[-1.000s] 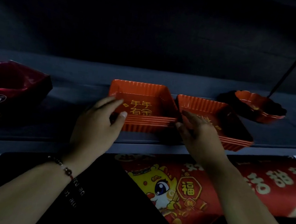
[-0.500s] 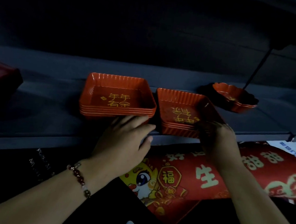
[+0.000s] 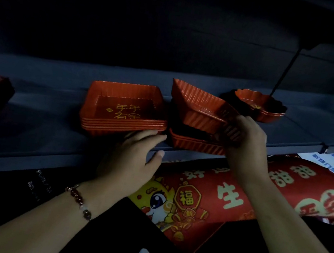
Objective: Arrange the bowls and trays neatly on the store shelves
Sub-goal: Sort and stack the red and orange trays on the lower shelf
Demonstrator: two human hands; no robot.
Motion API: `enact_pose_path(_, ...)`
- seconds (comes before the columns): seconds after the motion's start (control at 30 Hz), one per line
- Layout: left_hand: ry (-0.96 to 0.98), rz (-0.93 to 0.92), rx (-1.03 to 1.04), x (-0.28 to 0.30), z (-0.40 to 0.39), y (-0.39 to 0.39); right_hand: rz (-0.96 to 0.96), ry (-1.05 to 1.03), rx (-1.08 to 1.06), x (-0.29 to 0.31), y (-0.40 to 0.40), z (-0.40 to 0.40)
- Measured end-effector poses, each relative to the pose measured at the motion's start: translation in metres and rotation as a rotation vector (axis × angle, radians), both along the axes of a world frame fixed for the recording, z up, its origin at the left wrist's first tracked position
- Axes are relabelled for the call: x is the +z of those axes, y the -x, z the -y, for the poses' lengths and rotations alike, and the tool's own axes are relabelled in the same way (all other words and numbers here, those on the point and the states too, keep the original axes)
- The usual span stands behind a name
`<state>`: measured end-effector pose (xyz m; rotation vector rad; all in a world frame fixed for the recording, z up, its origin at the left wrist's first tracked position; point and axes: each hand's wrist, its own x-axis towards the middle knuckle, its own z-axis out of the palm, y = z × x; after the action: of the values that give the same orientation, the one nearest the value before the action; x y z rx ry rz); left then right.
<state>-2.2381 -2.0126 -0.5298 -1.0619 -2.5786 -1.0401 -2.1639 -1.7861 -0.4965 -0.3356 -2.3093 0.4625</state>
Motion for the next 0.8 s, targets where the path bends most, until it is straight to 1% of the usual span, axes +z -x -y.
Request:
enact_pose_path(0.03, -0.065, 0.073, 0.001, 0.001, 0.000, 0.000, 0.010, -0.065, -0.014, 0.003, -0.001, 0.004)
enact_pose_path(0.1, -0.227, 0.303, -0.006, 0.005, -0.002, -0.003, 0.030, -0.185, -0.028, 0.008, -0.004, 0.015)
enact_pose_path(0.13, -0.318, 0.424, -0.026, 0.009, -0.003, -0.005, 0.035, -0.216, -0.022, 0.009, -0.005, 0.020)
enact_pose_path(0.17, -0.406, 0.502, -0.050, 0.012, -0.004, -0.006, 0.038, -0.232, -0.006, 0.011, -0.007, 0.025)
enact_pose_path(0.27, -0.550, 0.553, -0.107, 0.019, 0.003, -0.009, 0.004, -0.280, 0.067, 0.015, -0.011, 0.041)
enact_pose_path(0.43, -0.652, 0.608, -0.076, 0.026, 0.014, -0.014, -0.097, -0.356, 0.131, 0.014, -0.012, 0.066)
enact_pose_path(0.57, -0.867, 0.779, -0.015, 0.031, 0.019, -0.011, -0.123, -0.349, 0.173, 0.013, -0.008, 0.074)
enact_pose_path(0.63, -0.944, 0.835, -0.011, 0.032, 0.024, -0.010, -0.101, -0.286, 0.148, 0.011, -0.005, 0.077)
enact_pose_path(0.67, -0.974, 0.852, -0.011, 0.032, 0.027, -0.009, -0.066, -0.199, 0.127, 0.012, -0.005, 0.080)
enact_pose_path(0.73, -1.024, 0.879, -0.016, 0.032, 0.033, -0.007, -0.001, 0.091, 0.119, 0.018, -0.007, 0.084)
enact_pose_path(0.8, -1.056, 0.896, -0.021, 0.033, 0.041, -0.004, 0.020, 0.402, 0.150, 0.028, -0.010, 0.086)
